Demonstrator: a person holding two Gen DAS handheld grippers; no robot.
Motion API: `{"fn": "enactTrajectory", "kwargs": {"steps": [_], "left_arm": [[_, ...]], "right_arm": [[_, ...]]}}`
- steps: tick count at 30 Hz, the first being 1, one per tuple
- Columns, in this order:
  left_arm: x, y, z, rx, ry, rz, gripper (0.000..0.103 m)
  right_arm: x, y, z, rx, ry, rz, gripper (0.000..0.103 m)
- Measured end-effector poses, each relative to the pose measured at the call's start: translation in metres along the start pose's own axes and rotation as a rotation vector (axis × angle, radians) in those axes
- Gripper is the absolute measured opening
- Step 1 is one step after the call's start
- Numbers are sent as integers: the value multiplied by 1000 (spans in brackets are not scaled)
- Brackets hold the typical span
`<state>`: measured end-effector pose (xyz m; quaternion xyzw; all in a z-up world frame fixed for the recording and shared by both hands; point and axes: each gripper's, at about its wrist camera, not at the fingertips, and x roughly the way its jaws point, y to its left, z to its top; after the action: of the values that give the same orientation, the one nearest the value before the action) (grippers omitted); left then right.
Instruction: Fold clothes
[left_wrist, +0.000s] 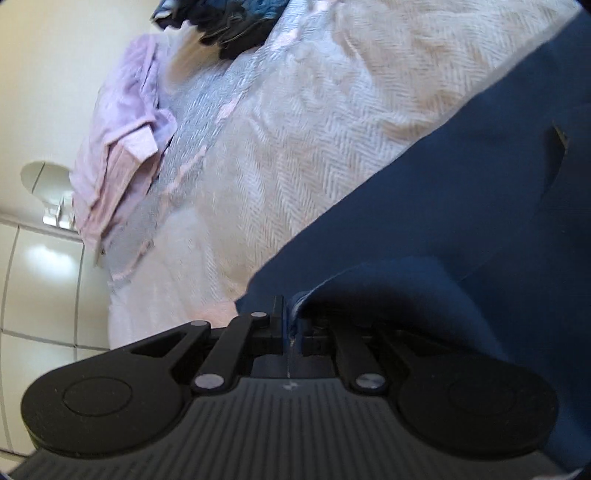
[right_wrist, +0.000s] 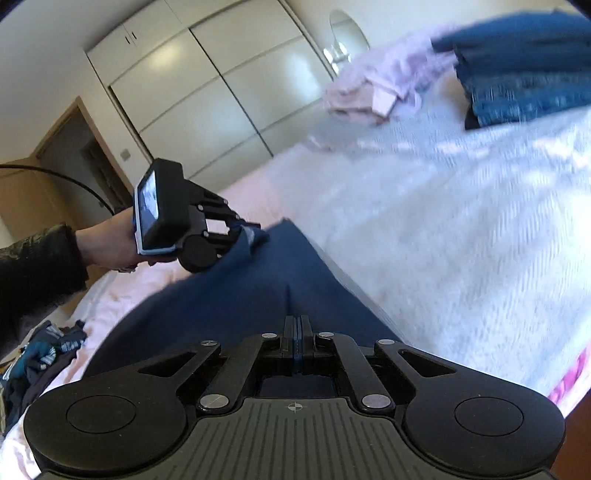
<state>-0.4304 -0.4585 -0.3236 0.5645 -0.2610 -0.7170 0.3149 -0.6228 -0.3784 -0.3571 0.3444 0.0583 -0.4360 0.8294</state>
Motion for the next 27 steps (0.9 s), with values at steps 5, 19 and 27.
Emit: {"fn": "enactTrajectory", "kwargs": {"steps": [5, 19, 27], "left_arm": [[1, 39, -23, -154, 34, 72, 42], [6, 77, -71, -578, -57, -297, 44], [26, 98, -74, -739, -52, -527, 37]], "right_arm": [[21, 1, 11, 16, 89, 57, 21], [67, 14, 17, 12, 226, 105, 46], [69, 10, 19, 15, 274, 48, 13]]}}
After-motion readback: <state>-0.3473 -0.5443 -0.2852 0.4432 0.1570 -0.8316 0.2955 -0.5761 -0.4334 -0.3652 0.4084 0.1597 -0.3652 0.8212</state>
